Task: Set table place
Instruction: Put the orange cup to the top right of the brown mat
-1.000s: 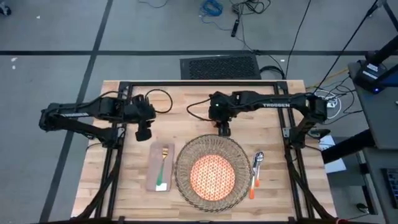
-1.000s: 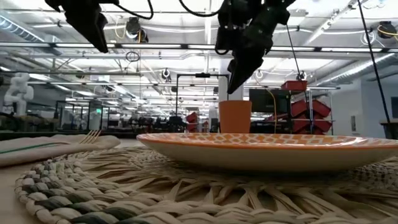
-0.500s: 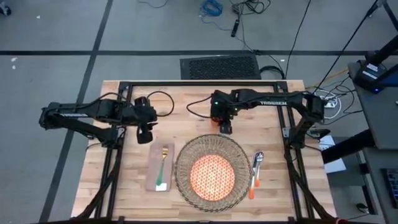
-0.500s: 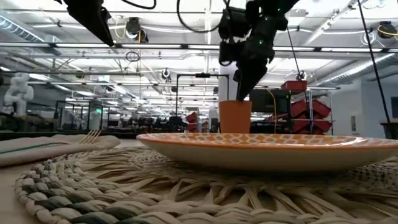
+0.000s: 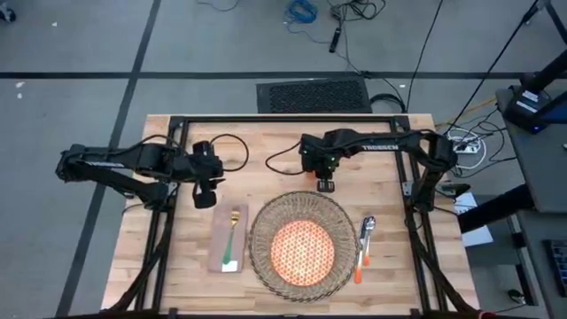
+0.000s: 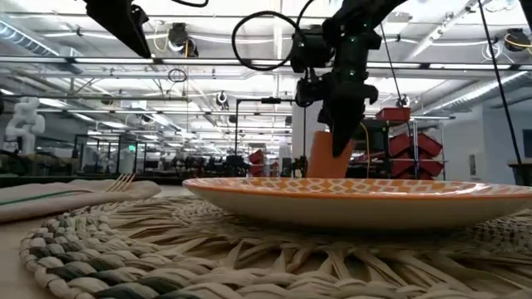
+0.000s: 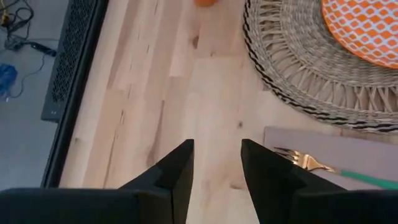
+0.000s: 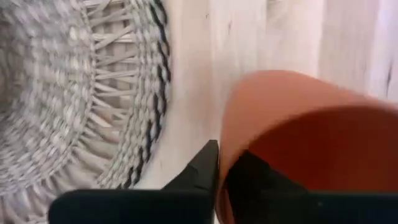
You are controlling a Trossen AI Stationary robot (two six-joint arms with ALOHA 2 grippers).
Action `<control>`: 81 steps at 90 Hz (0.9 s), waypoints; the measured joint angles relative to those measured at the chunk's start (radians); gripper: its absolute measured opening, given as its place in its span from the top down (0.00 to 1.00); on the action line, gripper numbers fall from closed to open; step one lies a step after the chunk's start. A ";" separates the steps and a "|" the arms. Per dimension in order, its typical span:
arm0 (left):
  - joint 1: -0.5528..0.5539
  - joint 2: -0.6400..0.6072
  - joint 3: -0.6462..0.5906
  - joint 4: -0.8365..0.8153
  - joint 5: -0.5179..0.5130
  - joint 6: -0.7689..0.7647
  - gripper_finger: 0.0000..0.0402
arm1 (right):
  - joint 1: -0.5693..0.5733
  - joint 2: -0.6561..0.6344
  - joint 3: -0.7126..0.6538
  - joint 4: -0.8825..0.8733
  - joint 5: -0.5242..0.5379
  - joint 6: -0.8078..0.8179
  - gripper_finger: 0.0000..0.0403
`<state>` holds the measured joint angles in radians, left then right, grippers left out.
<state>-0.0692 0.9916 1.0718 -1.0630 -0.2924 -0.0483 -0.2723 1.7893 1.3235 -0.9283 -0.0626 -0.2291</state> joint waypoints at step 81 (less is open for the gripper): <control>-0.049 0.000 -0.157 0.123 -0.005 -0.017 0.70 | 0.168 -0.314 -0.313 -0.080 -0.001 0.302 1.00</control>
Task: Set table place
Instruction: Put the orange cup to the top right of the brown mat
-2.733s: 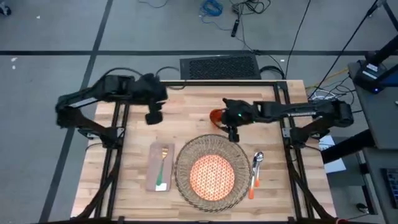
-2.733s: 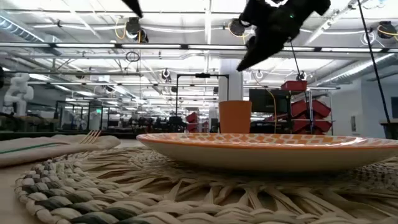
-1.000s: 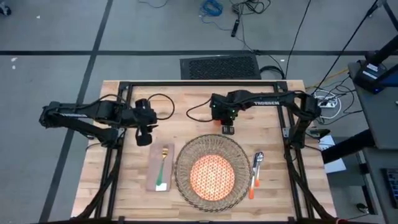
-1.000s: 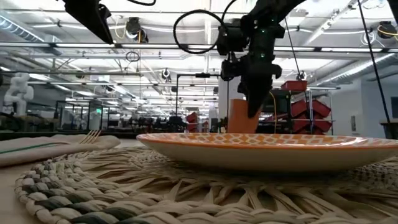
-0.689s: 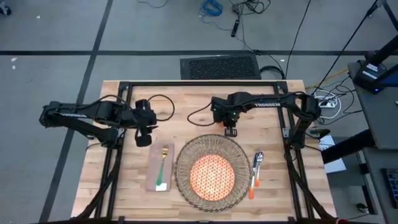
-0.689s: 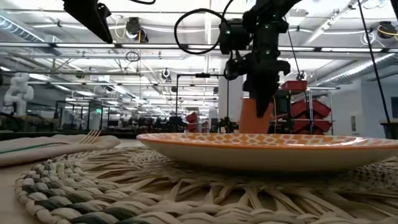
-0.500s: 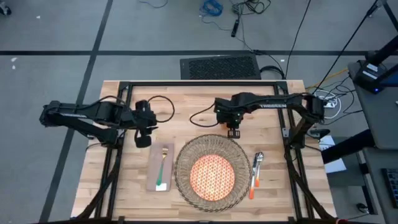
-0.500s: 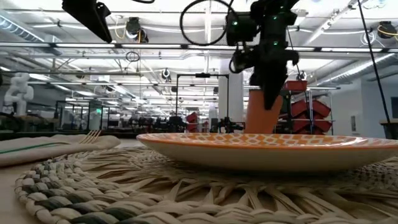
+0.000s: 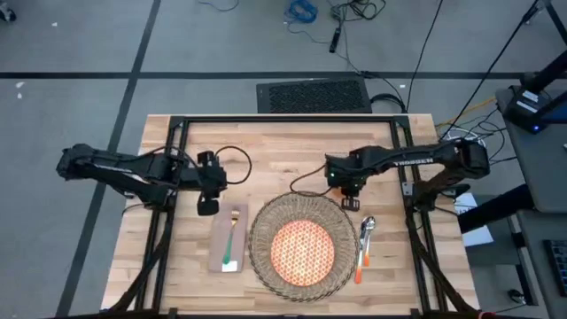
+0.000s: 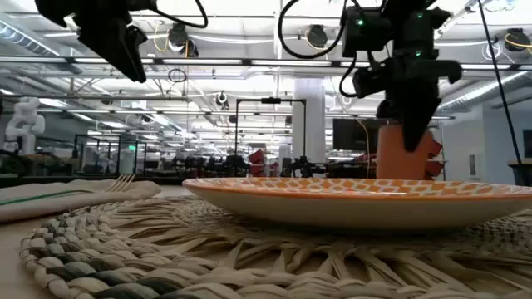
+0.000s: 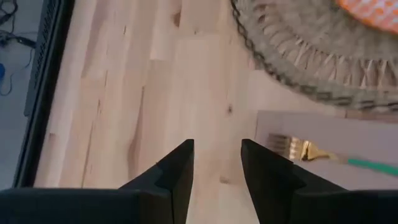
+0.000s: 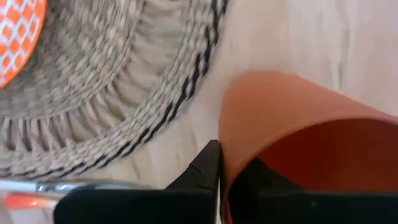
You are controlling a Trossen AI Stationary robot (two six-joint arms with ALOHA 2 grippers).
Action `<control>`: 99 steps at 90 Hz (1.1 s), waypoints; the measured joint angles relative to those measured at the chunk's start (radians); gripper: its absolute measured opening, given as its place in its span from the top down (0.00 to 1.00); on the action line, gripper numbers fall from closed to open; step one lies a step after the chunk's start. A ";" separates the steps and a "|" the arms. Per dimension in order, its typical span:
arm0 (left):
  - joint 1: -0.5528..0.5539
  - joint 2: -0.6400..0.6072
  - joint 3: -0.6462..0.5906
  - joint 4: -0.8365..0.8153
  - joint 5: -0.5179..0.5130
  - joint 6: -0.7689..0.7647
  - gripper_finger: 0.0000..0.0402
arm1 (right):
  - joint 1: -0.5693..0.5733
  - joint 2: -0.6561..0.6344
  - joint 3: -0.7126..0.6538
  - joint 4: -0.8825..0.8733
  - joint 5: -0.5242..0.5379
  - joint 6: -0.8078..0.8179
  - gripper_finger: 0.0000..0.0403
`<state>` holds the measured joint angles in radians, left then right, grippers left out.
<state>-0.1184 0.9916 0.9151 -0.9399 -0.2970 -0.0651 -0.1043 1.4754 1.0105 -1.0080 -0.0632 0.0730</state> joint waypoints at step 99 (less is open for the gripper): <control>-0.042 0.000 0.000 0.073 0.014 -0.008 0.70 | 0.068 -0.087 -0.079 0.014 -0.020 0.179 0.88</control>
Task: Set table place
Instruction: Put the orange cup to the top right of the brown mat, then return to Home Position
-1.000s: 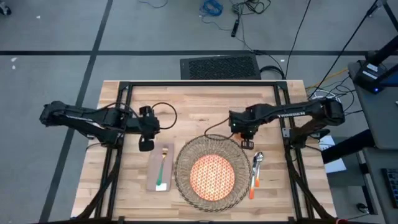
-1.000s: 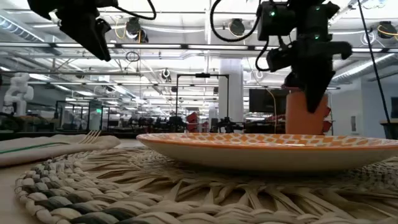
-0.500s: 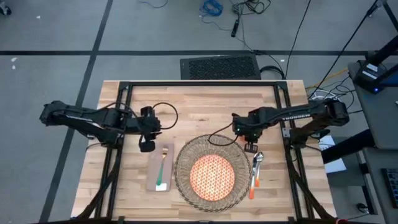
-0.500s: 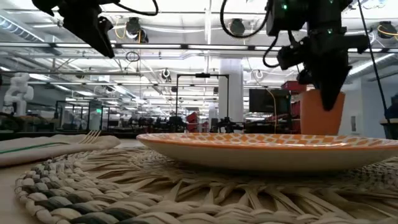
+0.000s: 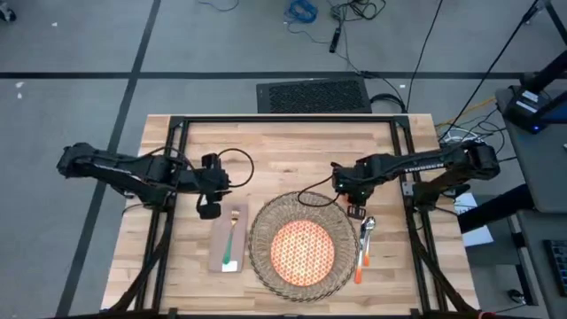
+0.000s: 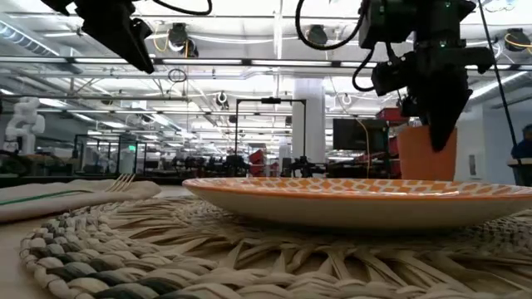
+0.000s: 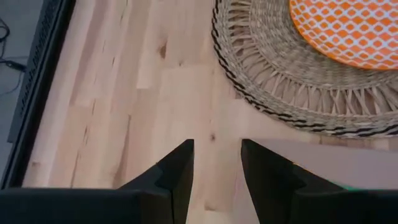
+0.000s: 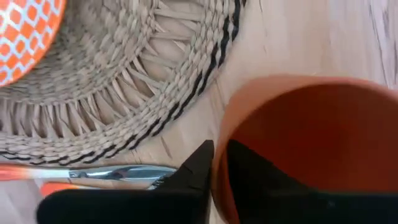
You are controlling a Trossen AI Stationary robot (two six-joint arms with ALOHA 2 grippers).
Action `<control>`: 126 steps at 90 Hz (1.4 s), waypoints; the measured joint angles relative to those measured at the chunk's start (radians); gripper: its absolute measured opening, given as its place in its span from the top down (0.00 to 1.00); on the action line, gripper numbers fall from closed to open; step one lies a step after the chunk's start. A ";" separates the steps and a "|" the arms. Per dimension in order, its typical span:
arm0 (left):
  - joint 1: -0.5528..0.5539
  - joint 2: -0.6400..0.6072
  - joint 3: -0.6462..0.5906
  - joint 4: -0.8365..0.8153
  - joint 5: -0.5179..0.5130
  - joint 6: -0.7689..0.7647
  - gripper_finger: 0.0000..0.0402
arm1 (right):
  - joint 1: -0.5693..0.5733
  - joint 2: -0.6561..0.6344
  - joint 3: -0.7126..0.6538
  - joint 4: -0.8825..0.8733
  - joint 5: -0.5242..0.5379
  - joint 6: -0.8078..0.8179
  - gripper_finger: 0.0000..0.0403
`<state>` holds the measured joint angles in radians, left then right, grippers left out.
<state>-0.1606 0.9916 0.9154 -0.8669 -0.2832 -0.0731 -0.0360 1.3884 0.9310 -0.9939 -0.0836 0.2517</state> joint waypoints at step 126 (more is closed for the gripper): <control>-0.031 -0.698 -0.339 0.613 -0.150 0.184 0.70 | 0.487 -0.790 -0.124 0.401 0.676 -0.083 0.84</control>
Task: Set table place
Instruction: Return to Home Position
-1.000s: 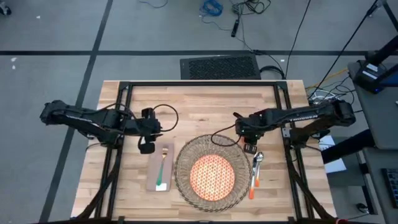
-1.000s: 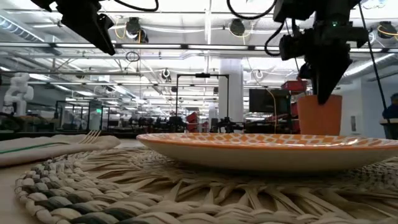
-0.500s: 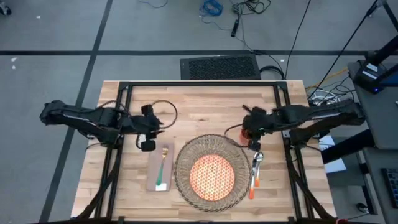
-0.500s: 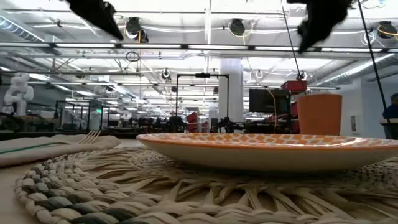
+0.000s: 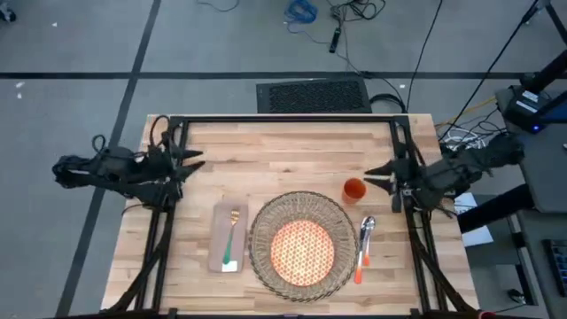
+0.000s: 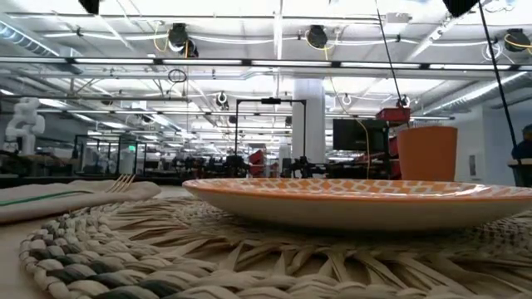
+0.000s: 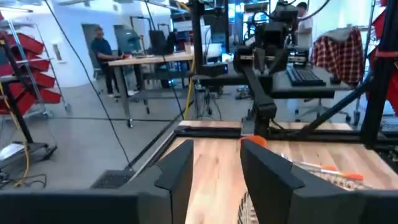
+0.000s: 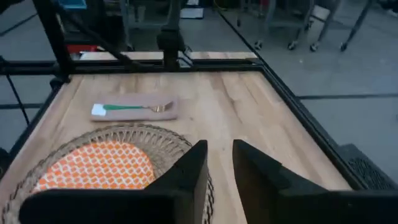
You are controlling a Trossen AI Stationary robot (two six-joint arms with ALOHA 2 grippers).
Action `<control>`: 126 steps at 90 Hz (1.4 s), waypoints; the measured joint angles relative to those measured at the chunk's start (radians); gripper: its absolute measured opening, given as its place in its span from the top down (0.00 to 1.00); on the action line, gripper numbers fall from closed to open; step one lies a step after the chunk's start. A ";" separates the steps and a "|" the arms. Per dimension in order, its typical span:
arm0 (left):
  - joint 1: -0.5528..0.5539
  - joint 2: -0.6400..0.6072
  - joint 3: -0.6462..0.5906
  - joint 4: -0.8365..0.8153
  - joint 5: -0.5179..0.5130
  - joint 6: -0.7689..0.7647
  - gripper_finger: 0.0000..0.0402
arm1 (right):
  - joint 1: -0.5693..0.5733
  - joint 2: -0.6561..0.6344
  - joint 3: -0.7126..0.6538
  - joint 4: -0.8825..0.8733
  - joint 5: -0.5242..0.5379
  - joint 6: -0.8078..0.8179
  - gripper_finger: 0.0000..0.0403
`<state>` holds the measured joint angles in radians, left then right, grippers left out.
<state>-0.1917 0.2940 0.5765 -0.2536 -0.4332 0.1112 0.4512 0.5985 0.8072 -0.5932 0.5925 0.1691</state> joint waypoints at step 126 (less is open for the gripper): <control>0.002 -0.035 -0.528 0.478 0.140 -0.068 0.70 | 0.007 -0.286 -0.795 0.864 -0.121 -0.210 0.84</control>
<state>-0.1893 0.2593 0.0486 0.2241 -0.2930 0.0436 0.4586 0.3122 0.0124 0.2704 0.4712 -0.0412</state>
